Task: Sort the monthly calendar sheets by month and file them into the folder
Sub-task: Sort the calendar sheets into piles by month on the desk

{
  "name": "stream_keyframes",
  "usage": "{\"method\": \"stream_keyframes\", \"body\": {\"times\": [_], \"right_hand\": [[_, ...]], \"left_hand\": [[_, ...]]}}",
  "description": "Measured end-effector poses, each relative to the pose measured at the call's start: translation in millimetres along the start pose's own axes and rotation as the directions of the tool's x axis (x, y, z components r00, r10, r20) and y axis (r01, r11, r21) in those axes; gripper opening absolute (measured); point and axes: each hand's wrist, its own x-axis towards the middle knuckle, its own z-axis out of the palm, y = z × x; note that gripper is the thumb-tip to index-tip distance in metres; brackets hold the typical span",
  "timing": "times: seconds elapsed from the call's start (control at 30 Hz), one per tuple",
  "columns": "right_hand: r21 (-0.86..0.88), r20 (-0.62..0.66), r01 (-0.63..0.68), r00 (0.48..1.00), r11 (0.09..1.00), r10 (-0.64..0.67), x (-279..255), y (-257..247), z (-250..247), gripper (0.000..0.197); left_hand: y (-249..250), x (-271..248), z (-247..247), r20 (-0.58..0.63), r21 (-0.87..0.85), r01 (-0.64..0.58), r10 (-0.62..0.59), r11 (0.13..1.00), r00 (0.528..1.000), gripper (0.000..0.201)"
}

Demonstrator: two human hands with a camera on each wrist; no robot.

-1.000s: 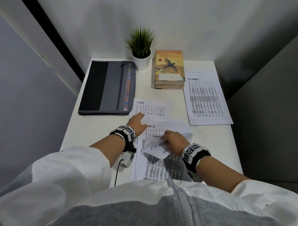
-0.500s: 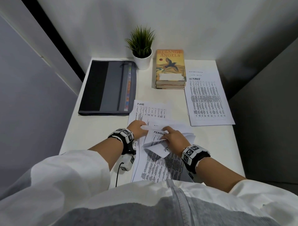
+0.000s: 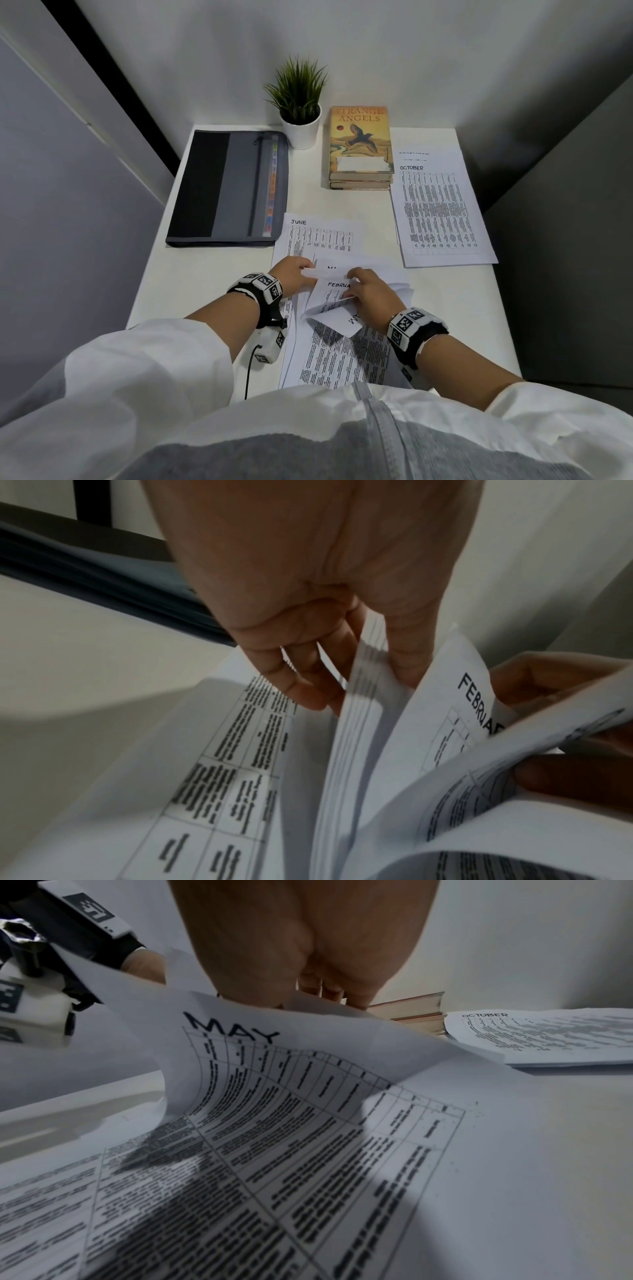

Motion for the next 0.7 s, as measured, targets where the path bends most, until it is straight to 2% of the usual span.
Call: {"method": "stream_keyframes", "body": {"times": [0.03, 0.13, 0.17, 0.3, 0.5, 0.7], "right_hand": [[-0.004, 0.005, -0.011, 1.000, 1.000, 0.011, 0, -1, 0, 0.020], [-0.020, 0.012, -0.023, 1.000, 1.000, 0.023, 0, -2, -1, 0.020], [-0.014, 0.000, -0.018, 1.000, 1.000, 0.018, -1, -3, -1, 0.019], [0.012, -0.035, 0.020, 0.999, 1.000, -0.020, -5, -1, 1, 0.017], [0.039, -0.078, 0.038, 0.996, 0.998, -0.035, -8, -1, 6, 0.019], [-0.037, -0.137, 0.054, 0.989, 0.998, -0.058, -10, -3, 3, 0.016]], "left_hand": [[0, 0, 0, 0.005, -0.009, 0.011, -0.010, 1.000, 1.000, 0.029], [-1, 0, 0, 0.030, -0.024, 0.085, -0.085, 0.996, 0.996, 0.063], [-1, 0, 0, 0.034, -0.029, 0.102, -0.101, 0.994, 0.994, 0.068], [-2, 2, 3, -0.005, -0.002, 0.085, -0.085, 0.996, 0.996, 0.050], [1, 1, 9, -0.072, 0.012, 0.120, -0.119, 0.993, 0.990, 0.063], [1, 2, 7, -0.057, -0.088, 0.100, -0.106, 0.991, 0.993, 0.048]]}}
